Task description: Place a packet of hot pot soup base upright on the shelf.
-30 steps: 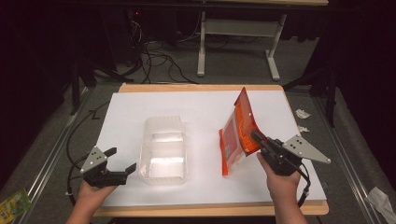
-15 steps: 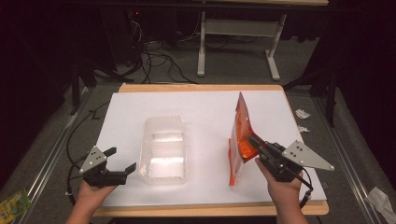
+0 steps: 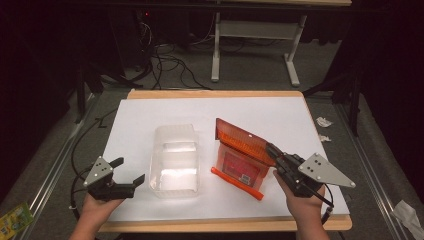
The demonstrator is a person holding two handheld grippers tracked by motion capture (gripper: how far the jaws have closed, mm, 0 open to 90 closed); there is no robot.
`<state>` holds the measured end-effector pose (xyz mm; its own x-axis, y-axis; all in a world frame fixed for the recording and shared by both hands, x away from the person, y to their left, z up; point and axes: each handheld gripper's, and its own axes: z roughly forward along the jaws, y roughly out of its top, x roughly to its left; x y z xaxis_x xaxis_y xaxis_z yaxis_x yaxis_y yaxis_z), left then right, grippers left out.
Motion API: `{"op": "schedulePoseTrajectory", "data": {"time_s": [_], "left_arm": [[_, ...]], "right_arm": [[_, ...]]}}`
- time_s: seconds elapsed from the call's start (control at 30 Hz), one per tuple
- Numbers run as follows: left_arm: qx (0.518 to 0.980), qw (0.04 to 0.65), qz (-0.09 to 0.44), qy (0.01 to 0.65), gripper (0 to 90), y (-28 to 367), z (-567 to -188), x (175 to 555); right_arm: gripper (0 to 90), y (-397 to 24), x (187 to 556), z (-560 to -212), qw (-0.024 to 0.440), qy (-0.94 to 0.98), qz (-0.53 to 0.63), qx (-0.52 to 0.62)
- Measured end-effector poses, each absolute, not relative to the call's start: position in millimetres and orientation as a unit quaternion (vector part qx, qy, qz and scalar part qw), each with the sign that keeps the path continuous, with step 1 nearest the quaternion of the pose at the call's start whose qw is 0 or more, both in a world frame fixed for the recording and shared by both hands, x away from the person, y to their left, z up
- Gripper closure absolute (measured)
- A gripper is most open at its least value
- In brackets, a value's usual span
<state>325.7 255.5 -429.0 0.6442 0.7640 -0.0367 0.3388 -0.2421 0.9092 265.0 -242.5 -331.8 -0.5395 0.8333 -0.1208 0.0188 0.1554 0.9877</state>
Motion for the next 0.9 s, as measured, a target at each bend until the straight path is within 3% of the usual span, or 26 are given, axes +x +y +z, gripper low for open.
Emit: {"op": "schedulePoseTrajectory", "data": {"time_s": [0.37, 0.9], "left_arm": [[0.739, 0.533, 0.189, 0.367, 8.5, 234.9, -399.8, 322.9], [0.773, 0.556, 0.125, 0.278, 17.3, 106.9, -357.6, 363.6]], "right_arm": [[90.0, -242.6, 259.5, -327.7, 0.359, 0.661, 0.584, 0.305], [90.0, -248.0, 253.5, -324.2, 0.349, 0.652, 0.605, 0.294]]}}
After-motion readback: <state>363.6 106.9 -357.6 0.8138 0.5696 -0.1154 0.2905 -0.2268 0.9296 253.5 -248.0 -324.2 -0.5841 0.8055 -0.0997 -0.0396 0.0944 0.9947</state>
